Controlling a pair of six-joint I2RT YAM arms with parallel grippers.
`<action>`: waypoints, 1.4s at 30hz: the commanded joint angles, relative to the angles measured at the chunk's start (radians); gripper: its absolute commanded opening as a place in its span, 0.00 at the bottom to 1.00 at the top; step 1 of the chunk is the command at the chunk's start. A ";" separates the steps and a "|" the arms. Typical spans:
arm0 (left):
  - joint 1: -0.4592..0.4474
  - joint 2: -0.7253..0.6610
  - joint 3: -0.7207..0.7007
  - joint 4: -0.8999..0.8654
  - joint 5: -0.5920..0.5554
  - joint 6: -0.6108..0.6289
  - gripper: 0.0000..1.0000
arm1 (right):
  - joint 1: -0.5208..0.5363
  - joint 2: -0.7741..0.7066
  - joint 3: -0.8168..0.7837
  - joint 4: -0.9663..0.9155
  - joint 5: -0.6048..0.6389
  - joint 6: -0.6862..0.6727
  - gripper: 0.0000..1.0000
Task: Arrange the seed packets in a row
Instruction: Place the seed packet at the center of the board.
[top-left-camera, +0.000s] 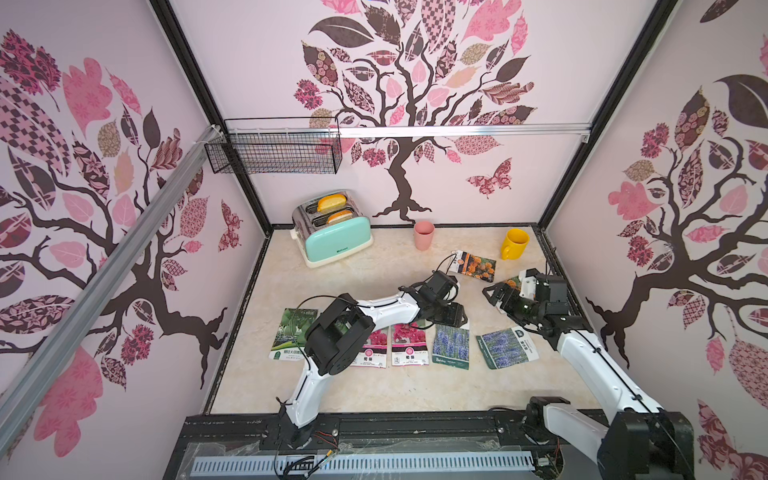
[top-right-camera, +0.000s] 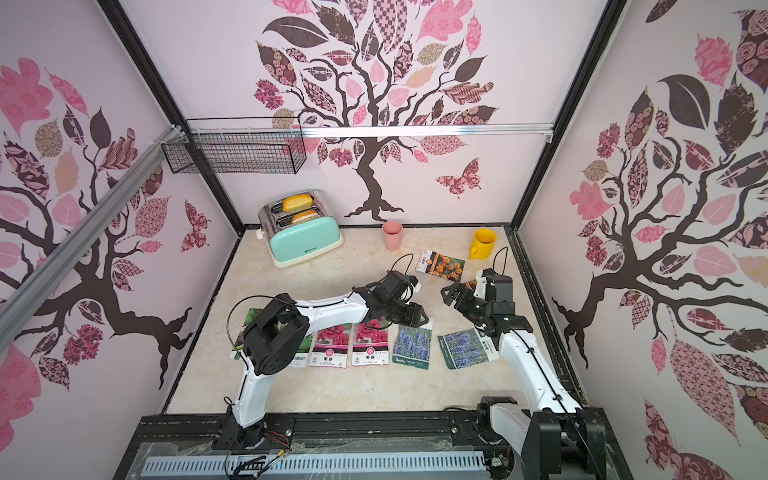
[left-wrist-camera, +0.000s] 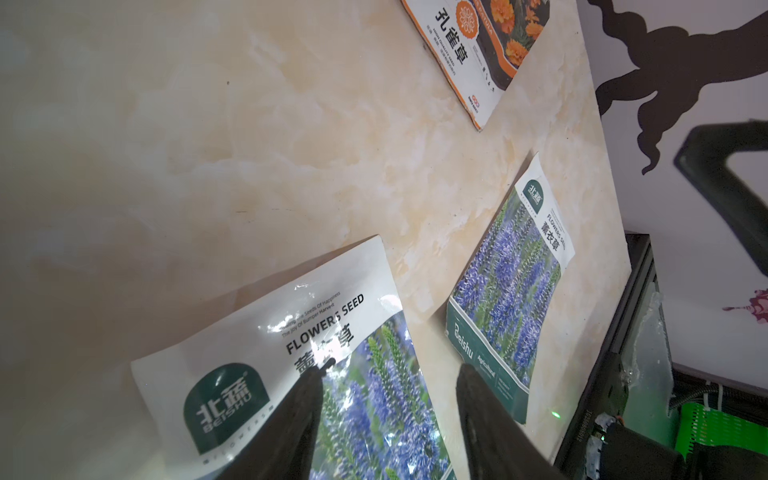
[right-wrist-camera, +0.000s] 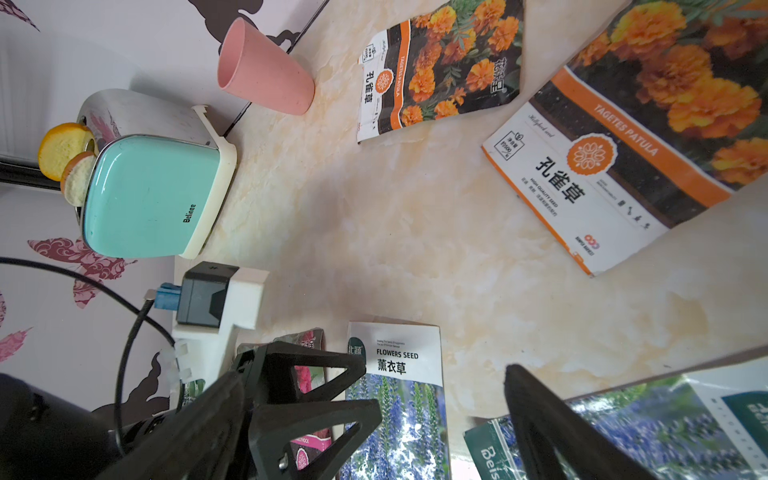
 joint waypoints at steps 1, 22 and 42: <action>-0.004 0.025 0.011 0.029 0.003 -0.002 0.55 | 0.002 0.001 0.006 0.003 0.000 -0.015 1.00; 0.022 0.002 -0.092 0.052 -0.130 -0.070 0.53 | 0.002 -0.001 0.001 0.007 0.002 -0.008 1.00; -0.009 -0.027 -0.180 0.102 -0.211 -0.257 0.53 | 0.002 -0.003 -0.008 0.011 -0.004 -0.009 1.00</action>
